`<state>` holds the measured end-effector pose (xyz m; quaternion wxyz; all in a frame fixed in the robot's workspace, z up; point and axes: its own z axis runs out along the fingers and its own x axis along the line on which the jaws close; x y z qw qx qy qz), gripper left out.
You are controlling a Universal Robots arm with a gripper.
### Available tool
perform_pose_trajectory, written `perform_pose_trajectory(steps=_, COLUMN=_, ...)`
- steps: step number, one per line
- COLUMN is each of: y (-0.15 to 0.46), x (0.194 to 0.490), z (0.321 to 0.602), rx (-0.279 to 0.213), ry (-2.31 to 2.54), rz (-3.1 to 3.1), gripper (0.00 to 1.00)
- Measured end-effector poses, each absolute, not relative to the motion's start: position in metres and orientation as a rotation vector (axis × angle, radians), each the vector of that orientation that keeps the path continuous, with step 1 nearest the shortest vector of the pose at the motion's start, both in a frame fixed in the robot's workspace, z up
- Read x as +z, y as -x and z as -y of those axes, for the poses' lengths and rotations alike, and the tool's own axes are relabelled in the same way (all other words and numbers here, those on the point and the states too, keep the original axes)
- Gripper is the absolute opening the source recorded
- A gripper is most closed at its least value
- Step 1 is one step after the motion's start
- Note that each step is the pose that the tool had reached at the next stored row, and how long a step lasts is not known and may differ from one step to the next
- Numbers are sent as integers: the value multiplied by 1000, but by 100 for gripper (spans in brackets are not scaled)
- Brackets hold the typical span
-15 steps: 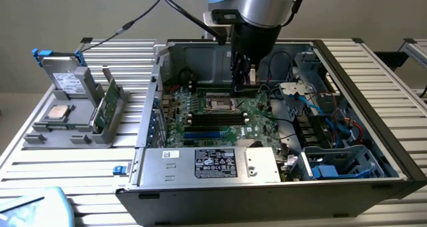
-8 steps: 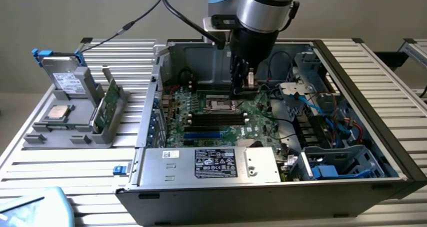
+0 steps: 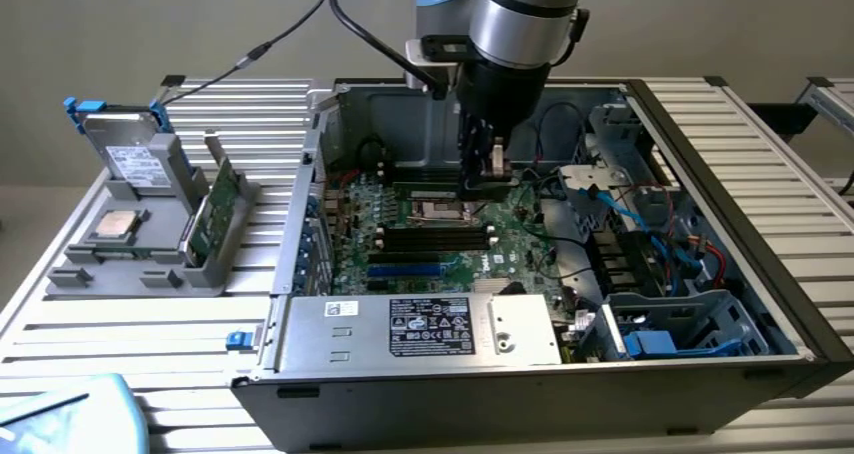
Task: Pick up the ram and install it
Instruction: 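Insert the ram into the slot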
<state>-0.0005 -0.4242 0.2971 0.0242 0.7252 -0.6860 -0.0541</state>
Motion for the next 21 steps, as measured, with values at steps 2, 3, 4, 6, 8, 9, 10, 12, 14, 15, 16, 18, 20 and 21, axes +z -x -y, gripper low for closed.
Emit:
perform_pose_trajectory(steps=2, y=2, x=294, z=421, rx=-167, ry=-2244, rz=2122, gripper=15)
perform_pose_trajectory(steps=3, y=4, x=292, z=420, rx=-166, ry=-2244, rz=2122, gripper=15)
perform_pose_trajectory(steps=4, y=5, x=290, z=419, rx=-166, ry=-2243, rz=2122, gripper=15)
perform_pose_trajectory(steps=6, y=7, x=287, z=418, rx=-161, ry=-2241, rz=2120, gripper=15)
perform_pose_trajectory(steps=8, y=8, x=284, z=417, rx=-156, ry=-2239, rz=2118, gripper=15)
perform_pose_trajectory(steps=9, y=9, x=283, z=417, rx=-154, ry=-2239, rz=2116, gripper=15)
perform_pose_trajectory(steps=10, y=9, x=282, z=417, rx=-152, ry=-2239, rz=2114, gripper=15)
perform_pose_trajectory(steps=12, y=9, x=279, z=417, rx=-148, ry=-2240, rz=2109, gripper=15)
perform_pose_trajectory(steps=14, y=10, x=276, z=416, rx=-145, ry=-2242, rz=2104, gripper=15)
perform_pose_trajectory(steps=15, y=10, x=274, z=416, rx=-143, ry=-2242, rz=2102, gripper=15)
perform_pose_trajectory(steps=16, y=10, x=273, z=416, rx=-141, ry=-2243, rz=2100, gripper=15)
perform_pose_trajectory(steps=18, y=10, x=269, z=415, rx=-139, ry=-2244, rz=2097, gripper=15)
perform_pose_trajectory(steps=20, y=11, x=266, z=415, rx=-137, ry=-2244, rz=2094, gripper=15)
perform_pose_trajectory(steps=21, y=11, x=264, z=414, rx=-135, ry=-2245, rz=2093, gripper=15)
